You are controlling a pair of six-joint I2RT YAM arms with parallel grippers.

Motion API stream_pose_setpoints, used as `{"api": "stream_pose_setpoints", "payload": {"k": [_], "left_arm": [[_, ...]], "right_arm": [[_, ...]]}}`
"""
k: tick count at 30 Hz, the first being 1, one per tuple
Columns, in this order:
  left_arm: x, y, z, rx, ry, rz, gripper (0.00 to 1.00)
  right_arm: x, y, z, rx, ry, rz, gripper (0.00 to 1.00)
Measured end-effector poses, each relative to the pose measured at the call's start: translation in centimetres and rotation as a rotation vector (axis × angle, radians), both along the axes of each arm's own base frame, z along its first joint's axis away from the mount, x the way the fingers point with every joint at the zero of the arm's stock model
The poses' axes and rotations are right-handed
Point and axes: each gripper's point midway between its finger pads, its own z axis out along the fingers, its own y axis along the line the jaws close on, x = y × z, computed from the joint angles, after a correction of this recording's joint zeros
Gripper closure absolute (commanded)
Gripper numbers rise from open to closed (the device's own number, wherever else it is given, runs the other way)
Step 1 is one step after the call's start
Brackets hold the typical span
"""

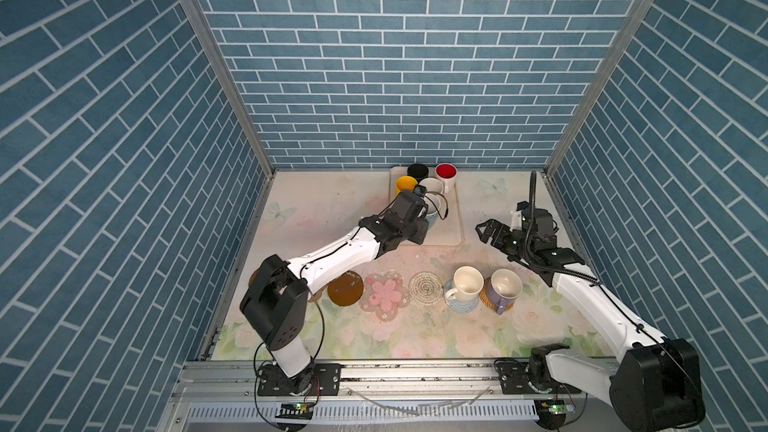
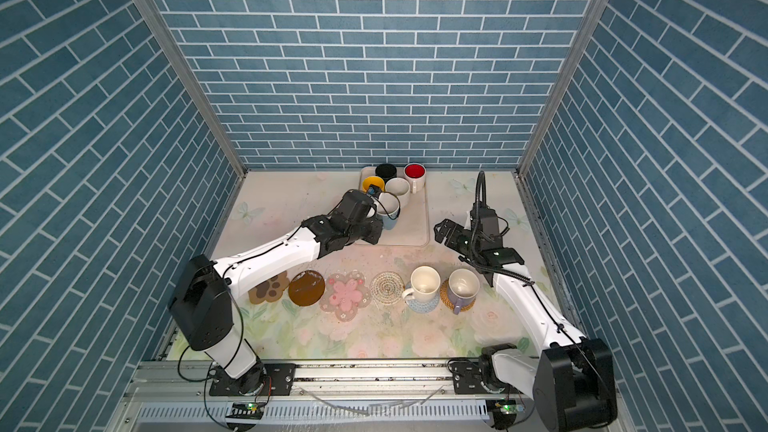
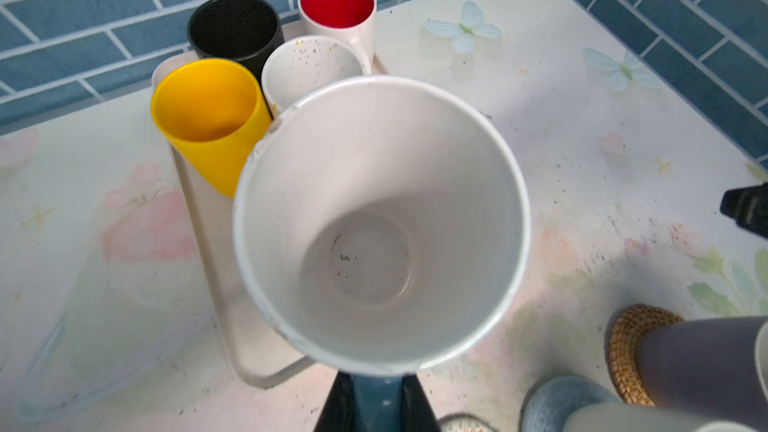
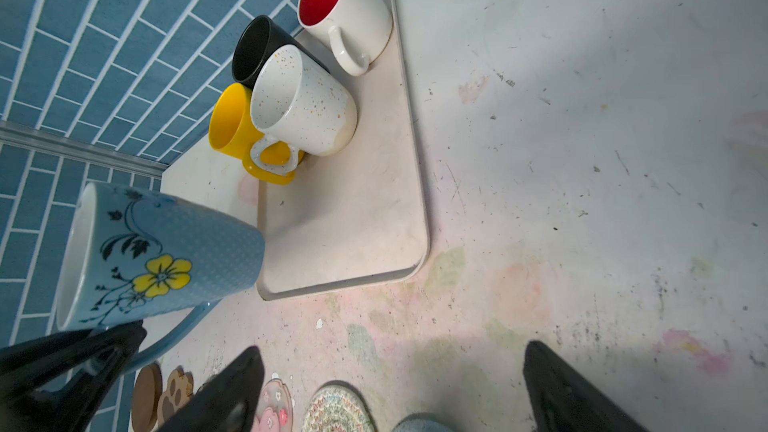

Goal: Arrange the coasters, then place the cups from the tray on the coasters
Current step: 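Carry the blue floral mug with left gripper and lower it onto the woven multicolour coaster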

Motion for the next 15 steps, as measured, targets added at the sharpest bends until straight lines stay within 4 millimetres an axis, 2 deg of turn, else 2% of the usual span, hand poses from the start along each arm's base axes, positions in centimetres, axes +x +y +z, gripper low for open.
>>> {"api": "stream_pose_setpoints", "payload": {"k": [5,15], "left_arm": [[-3.0,2.2,-0.6,0.003,-0.002,0.008,1.0],[-7.8,3.4,-1.6,-0.005,-0.021,-0.019,1.0]], "right_arm": [[-0.2,1.0,-0.4,-0.017,0.005,0.022,0.02],[-0.7,2.5,-0.4,-0.034,-0.006,0.057,0.02]]}}
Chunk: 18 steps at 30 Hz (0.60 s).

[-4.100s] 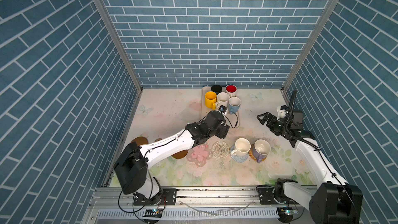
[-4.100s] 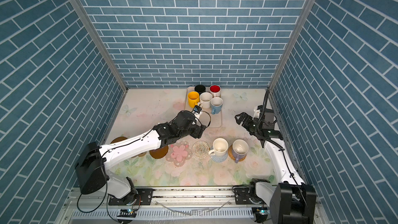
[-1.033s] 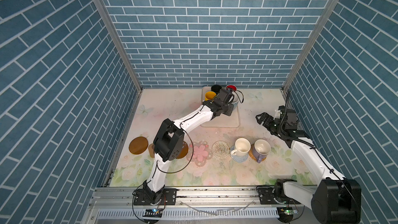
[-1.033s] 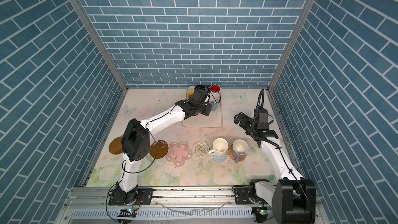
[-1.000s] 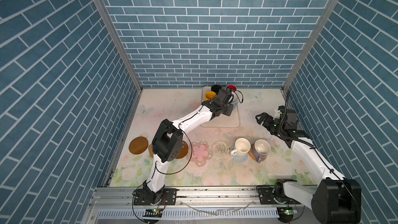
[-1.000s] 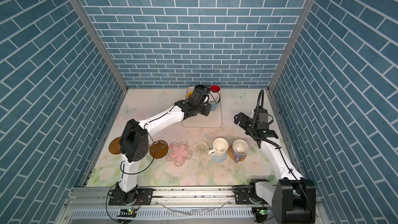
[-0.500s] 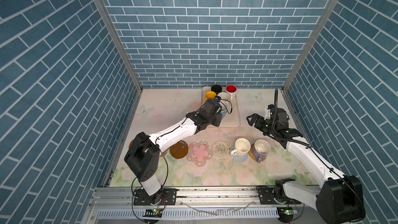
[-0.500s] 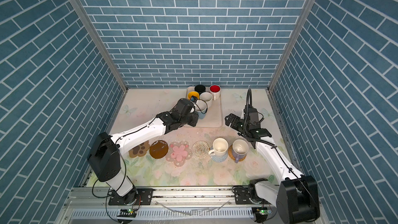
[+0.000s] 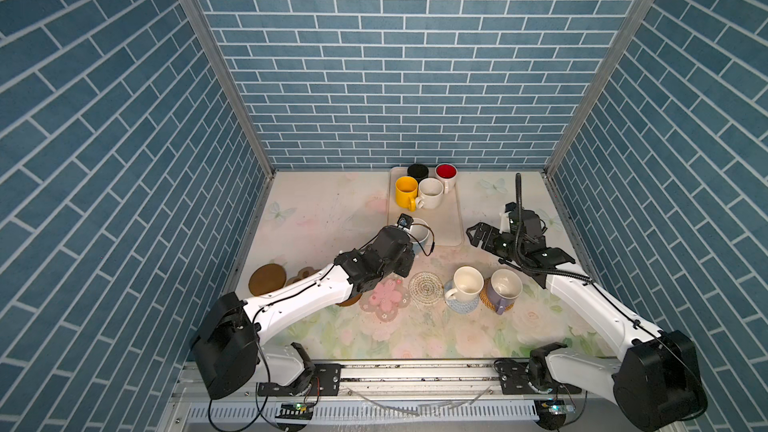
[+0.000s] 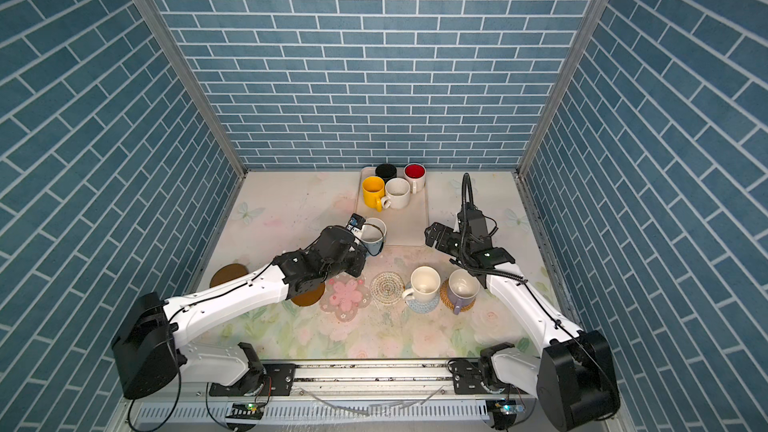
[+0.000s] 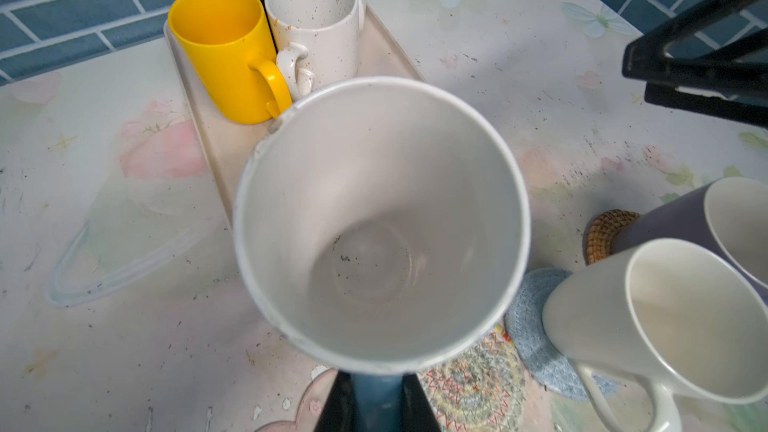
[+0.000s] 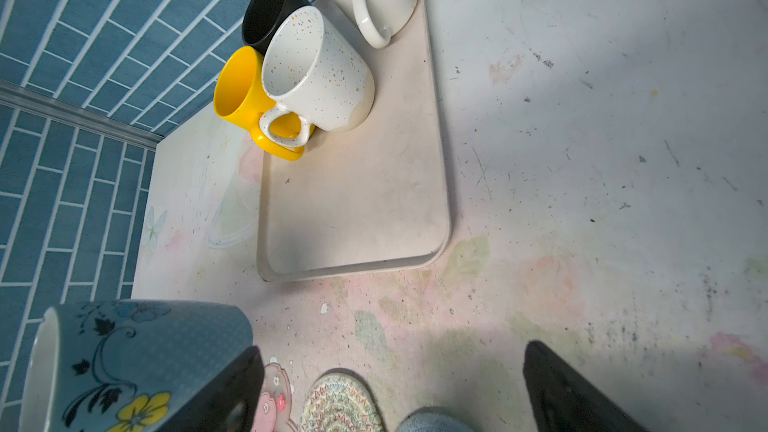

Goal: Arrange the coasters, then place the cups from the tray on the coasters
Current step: 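Carry the blue floral mug with left gripper and lower it onto the woven multicolour coaster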

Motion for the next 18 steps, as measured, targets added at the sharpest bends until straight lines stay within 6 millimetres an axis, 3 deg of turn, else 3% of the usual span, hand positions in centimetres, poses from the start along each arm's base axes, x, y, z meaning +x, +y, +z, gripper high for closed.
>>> {"api": "stream_pose_setpoints", "payload": {"k": [10,18], "left_arm": [[-2.9,-0.6,-2.6,0.025,0.017,-0.044,1.0],[-3.7,-0.9,-3.7,0.014,0.024,-0.056,1.0]], "right_arm": [[-0.2,0.3,0.0,-0.01,-0.004,0.005,0.02],[-0.6,0.2,-0.9,-0.022,0.008,0.003,0.03]]}}
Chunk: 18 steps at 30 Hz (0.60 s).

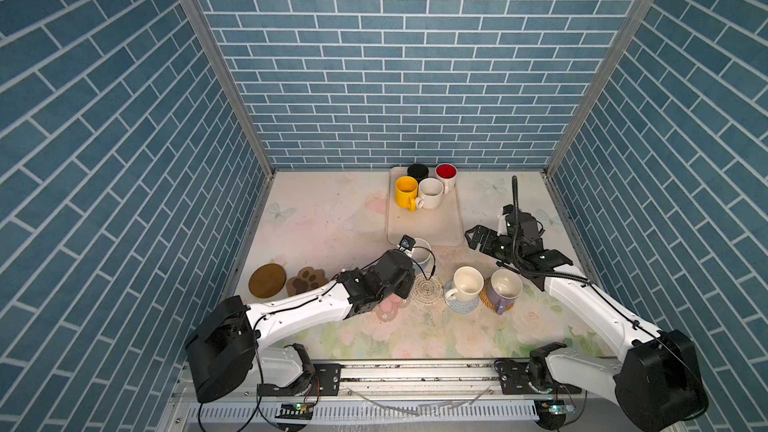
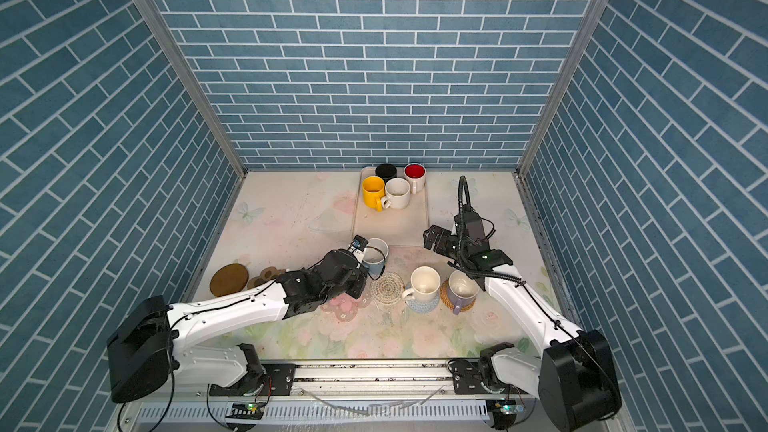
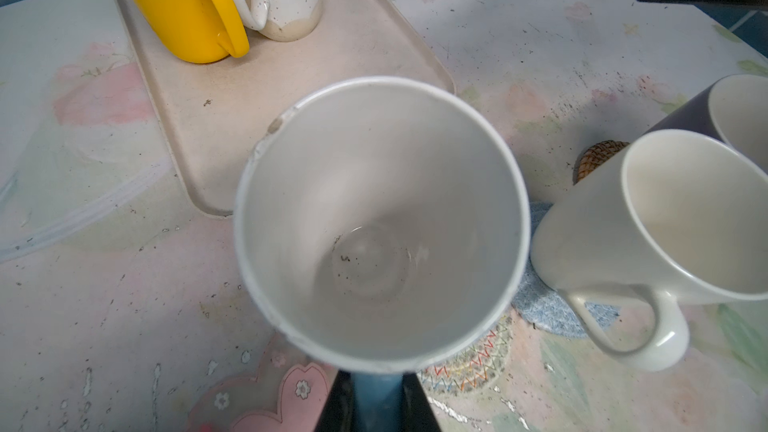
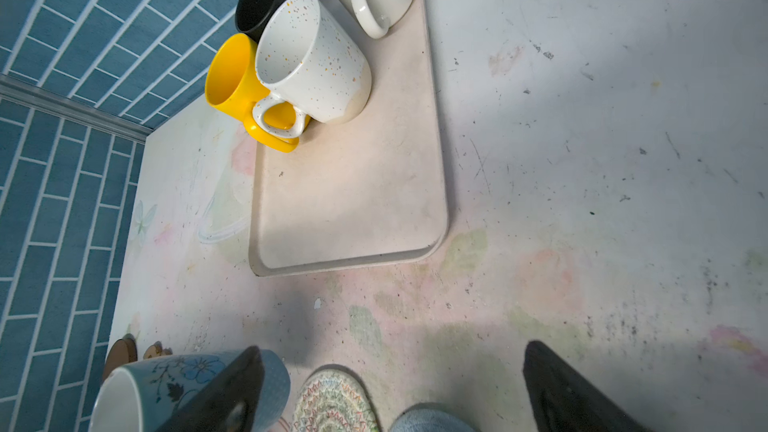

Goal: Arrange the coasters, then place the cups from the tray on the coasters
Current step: 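Carry the blue floral mug with left gripper and lower it onto the woven multicolour coaster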

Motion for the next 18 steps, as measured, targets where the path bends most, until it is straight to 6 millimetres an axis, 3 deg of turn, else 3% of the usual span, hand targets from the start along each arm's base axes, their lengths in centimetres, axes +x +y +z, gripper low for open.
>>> {"api": "stream_pose_setpoints", "payload": {"k": [18], "left_arm": [[-2.5,-1.5,-0.5,-0.028,0.014,-0.059,1.0]], "right_arm": [[-0.3,-0.4,-0.2,-0.012,-0.016,-0.016,0.02]]}}
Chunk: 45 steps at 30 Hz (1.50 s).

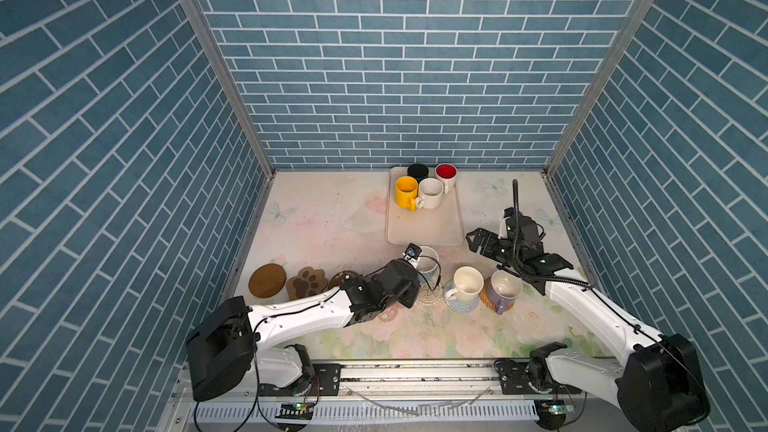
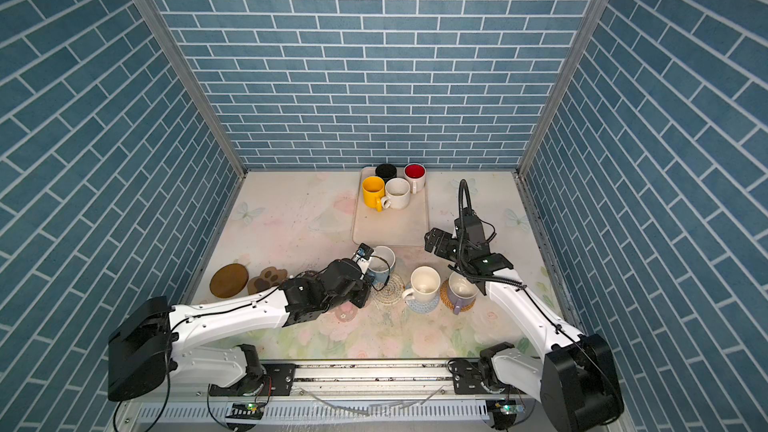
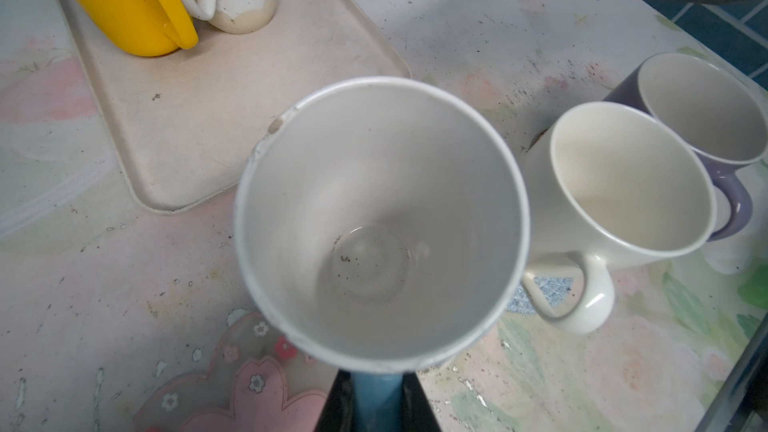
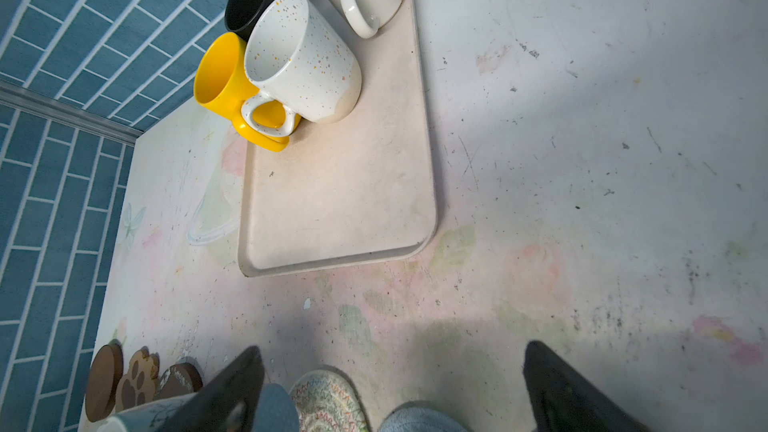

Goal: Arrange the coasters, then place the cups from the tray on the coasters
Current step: 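Carry the blue floral mug with left gripper and lower it onto the woven multicolour coaster, then open left gripper and raise it back toward the tray while right gripper lifts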

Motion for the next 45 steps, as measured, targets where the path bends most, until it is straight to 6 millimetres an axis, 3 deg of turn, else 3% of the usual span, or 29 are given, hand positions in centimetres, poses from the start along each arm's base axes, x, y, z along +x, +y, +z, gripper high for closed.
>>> {"api": "stream_pose_setpoints", "payload": {"k": [24,30,34,40,45], "left_arm": [[-1.4,-0.2,-2.8,0.026,0.056,-0.019,1.0],[-1.3,-0.5,-3.3,0.021,0.063,-0.013,0.93],[-1.4,-0.6,-3.3,0.018,0.062,-0.01,0.8],[-1.5,-1.1,-2.9,-0.007,0.057,-0.014,0.42],[-1.2,-0.9,-2.5,-0.007,0.042,0.0,0.24]], "right_arm": [[0.3,0.0,-0.8,-0.014,0.017,-0.005,0.02],[0.4,0.0,-0.8,-0.014,0.012,-0.006,0.01],[0.6,0.0,-0.9,-0.015,0.011,-0.008,0.01],[0.6,0.1,-0.8,-0.014,0.006,-0.008,0.02],[0.7,0.0,-0.8,-0.023,0.002,-0.005,0.01]]}}
